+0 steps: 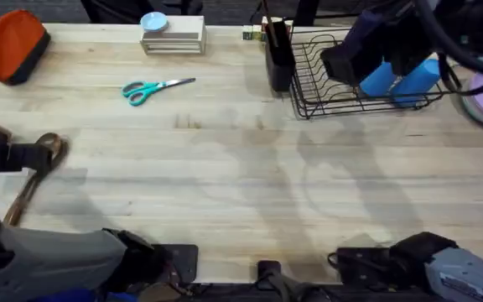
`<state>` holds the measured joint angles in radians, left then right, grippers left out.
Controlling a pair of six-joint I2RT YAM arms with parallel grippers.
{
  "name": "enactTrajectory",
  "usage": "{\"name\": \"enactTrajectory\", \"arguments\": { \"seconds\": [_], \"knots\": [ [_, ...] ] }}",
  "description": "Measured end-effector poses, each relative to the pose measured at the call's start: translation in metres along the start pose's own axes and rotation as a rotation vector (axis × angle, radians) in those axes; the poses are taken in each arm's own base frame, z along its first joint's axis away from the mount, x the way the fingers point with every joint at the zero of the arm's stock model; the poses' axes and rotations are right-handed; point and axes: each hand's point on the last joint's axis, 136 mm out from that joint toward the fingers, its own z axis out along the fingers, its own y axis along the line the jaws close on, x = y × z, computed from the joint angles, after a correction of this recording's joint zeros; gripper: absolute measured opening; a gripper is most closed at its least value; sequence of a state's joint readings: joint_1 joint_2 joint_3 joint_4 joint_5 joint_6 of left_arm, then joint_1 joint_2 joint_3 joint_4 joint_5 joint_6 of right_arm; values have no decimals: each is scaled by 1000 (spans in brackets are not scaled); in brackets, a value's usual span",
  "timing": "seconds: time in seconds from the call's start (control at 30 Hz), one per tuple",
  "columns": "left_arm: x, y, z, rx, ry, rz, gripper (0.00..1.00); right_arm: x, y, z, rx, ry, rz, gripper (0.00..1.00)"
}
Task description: Pick up the spoon on the table one by one and put them onto the rack
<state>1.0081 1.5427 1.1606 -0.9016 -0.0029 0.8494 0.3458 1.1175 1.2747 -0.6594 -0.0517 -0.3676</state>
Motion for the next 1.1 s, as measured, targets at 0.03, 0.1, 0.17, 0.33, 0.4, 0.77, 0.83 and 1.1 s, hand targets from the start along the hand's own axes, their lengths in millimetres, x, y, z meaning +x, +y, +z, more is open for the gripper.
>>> {"name": "enactTrajectory", "arguments": {
  "seconds": [0.03, 0.1, 0.17, 0.33, 0.4, 0.77, 0.83, 1.1],
  "knots": [
    [2, 1, 2, 5, 6, -2, 994, 0, 0, 0, 0, 0, 0, 992],
    [5, 2, 4, 8, 13, -5, 994, 0, -1, 0, 7, 3, 0, 992],
    [5, 2, 4, 8, 15, -3, 994, 1, -2, 0, 14, 5, 0, 992],
    [11, 7, 4, -20, 45, 4, 993, 3, -6, 0, 36, 15, 0, 992],
    [10, 9, 4, -27, 44, 5, 993, 3, -6, 0, 37, 15, 0, 992],
    [12, 3, 33, 39, 83, 46, 993, 3, -6, 0, 38, 15, 0, 992],
    [13, -1, 41, 68, 92, 61, 993, 3, -7, 0, 38, 15, 0, 992],
    [4, 6, 56, 60, 60, 137, 993, 3, -7, 0, 38, 16, 0, 992]
  ]
}}
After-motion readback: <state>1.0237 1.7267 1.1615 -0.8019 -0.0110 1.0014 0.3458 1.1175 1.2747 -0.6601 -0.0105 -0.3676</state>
